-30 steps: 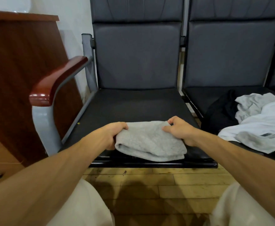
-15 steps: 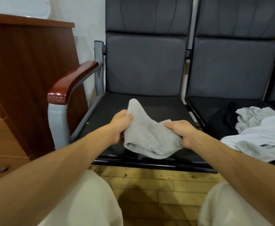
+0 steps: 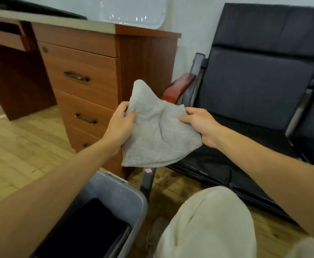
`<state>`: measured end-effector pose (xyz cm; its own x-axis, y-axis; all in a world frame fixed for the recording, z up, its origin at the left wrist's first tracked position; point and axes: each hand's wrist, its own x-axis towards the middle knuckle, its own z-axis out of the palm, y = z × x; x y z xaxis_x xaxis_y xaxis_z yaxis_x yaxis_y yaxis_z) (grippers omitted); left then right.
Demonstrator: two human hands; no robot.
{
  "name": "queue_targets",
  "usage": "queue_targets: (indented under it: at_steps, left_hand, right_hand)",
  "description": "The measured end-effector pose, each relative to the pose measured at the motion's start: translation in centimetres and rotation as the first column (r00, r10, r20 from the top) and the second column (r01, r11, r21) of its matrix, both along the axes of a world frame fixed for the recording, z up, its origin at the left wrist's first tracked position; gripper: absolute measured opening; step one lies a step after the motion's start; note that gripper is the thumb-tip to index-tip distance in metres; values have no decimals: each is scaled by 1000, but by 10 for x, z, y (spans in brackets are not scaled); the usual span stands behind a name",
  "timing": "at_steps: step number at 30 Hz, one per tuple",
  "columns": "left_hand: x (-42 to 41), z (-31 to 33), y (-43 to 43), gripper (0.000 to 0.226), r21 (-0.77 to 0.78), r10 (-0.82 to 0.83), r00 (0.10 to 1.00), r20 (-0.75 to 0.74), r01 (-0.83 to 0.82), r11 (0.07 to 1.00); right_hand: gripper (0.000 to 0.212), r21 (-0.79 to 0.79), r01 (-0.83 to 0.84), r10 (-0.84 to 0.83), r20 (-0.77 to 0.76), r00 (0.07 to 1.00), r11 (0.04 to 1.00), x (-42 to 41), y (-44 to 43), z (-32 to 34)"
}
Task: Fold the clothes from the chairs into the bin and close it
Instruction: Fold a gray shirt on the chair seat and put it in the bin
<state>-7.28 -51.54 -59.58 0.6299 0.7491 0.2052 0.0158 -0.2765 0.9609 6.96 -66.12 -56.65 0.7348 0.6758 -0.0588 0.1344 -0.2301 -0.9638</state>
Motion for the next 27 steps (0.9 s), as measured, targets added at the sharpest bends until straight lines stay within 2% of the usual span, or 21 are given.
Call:
queue_targets:
  at_steps: [6, 11, 14, 17, 20, 22, 25, 27]
  left_hand:
    - [-112, -61, 37, 15, -153, 302, 953, -28, -302, 941]
    - [-195, -128, 40, 16, -334, 392, 908, -146, -418, 845]
    - [-238, -163, 33, 17, -337, 420, 873, -250, -485, 807]
    - [-282, -191, 24, 16, -357, 461, 818, -344, -568, 741]
    - [-321, -213, 12, 16, -344, 502, 738, -451, -662, 665]
    - [-341, -225, 3, 18, -252, 524, 650, -551, -728, 638]
    - [-355, -235, -12, 24, -98, 495, 513, -701, -757, 646]
    - [-357, -240, -20, 38, 6, 517, 437, -736, -760, 650]
  right_hand:
    - [35, -258, -210, 254, 151, 955, 943, -74, 89, -47]
    - [34, -402, -290, 403, 233, 885, 869, -129, 134, -127]
    - [32, -458, -317, 464, 256, 848, 831, -159, 150, -177]
    - [16, -470, -429, 566, 197, 801, 771, -197, 155, -212]
    - [13, -468, -541, 666, 150, 731, 699, -237, 158, -232]
    - [16, -465, -598, 711, 104, 696, 653, -262, 160, -246]
    - [24, -501, -653, 705, -114, 700, 568, -288, 151, -270]
    - [25, -558, -660, 678, -218, 702, 504, -293, 142, -281]
